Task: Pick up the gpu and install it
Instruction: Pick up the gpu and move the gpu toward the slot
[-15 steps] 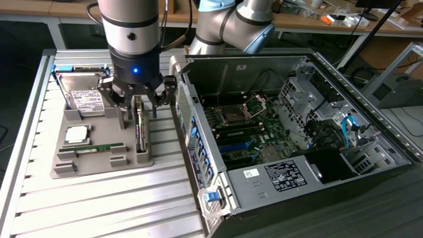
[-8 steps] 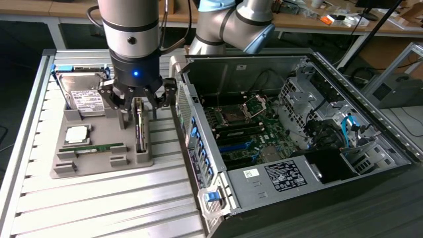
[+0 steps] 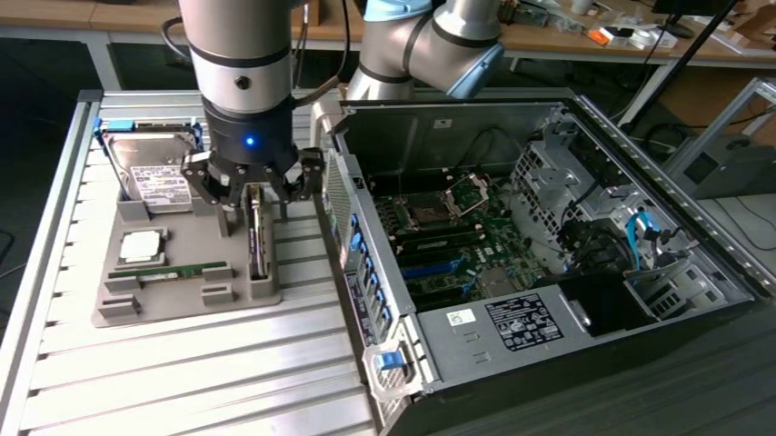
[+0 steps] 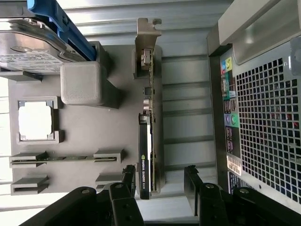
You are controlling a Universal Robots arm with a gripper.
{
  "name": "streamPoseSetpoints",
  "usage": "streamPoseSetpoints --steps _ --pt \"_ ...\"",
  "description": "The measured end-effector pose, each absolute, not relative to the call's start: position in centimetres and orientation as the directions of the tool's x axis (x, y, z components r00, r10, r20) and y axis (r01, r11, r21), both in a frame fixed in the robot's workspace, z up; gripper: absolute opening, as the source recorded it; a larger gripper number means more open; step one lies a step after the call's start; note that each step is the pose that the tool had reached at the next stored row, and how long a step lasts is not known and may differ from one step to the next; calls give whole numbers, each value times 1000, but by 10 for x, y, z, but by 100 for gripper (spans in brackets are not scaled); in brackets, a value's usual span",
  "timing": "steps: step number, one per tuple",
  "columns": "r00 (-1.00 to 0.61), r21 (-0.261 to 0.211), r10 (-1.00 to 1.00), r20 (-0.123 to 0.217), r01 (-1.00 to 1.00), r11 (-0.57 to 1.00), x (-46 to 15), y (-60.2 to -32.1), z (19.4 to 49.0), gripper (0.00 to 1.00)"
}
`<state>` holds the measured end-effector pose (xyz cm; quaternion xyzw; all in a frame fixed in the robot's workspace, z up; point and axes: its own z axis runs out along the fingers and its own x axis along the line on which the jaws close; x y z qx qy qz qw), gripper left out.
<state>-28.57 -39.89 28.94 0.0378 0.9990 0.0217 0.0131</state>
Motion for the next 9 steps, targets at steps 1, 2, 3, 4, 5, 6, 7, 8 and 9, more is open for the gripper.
streamPoseSetpoints --steps 1,2,3,4,5,6,7,8,9 --pt "-997 44 76 -25 75 996 -286 -399 288 54" --pt "-997 44 76 -24 75 996 -286 -399 287 54" --pt "-997 44 76 -25 75 996 -286 -399 286 54" --pt "-997 44 76 -25 75 996 -286 -399 285 54" --pt "-997 44 76 -24 75 996 -286 -399 284 54" --pt "-997 44 76 -25 75 996 -286 -399 283 54" --pt "-997 44 76 -24 75 996 -286 -399 281 54" --pt "-997 44 76 -24 75 996 -286 -399 280 54" --pt "-997 44 76 -24 75 996 -286 -399 279 54"
